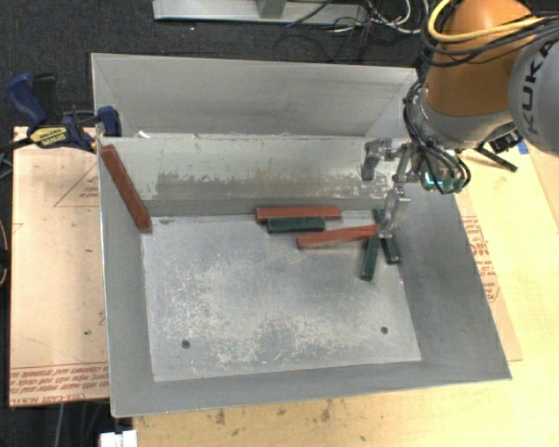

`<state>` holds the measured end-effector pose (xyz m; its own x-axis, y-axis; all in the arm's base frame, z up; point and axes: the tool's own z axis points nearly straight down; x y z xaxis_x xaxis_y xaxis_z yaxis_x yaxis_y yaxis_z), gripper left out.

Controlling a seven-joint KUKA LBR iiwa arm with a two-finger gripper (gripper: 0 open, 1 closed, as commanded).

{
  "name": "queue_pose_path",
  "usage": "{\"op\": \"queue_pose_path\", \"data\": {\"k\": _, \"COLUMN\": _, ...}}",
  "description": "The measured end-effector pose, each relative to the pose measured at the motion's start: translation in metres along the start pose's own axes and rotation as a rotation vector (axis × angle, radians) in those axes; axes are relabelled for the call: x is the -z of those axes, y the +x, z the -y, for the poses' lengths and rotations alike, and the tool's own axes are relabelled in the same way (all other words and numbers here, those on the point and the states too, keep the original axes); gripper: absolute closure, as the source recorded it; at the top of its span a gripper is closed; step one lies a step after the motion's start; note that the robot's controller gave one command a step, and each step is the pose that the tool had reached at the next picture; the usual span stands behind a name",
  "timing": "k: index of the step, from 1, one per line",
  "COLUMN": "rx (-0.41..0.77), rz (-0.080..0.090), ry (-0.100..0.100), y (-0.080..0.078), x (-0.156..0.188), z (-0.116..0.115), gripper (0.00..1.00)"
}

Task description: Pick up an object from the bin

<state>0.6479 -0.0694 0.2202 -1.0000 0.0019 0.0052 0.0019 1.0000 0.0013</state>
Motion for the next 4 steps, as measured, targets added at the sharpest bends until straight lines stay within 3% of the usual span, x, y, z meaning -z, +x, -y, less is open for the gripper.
{"op": "queue_pose_path", "data": {"k": 1, "rx": 0.002, "rz": 0.008, "ry": 0.001, "y": -0.002, "x": 0.005, "z": 0.000, "gripper": 0.00}}
{"op": "queue_pose_path", "data": {"k": 2, "rx": 0.085, "rz": 0.011, "ry": 0.001, "y": 0.001, "x": -0.086, "z": -0.021, "gripper": 0.00}}
{"op": "queue_pose_path", "data": {"k": 3, "rx": 0.107, "rz": 0.003, "ry": 0.000, "y": 0.008, "x": -0.105, "z": -0.028, "gripper": 0.00}}
{"op": "queue_pose_path", "data": {"k": 4, "rx": 0.015, "rz": 0.009, "ry": -0.001, "y": 0.004, "x": -0.101, "z": -0.089, "gripper": 0.00}}
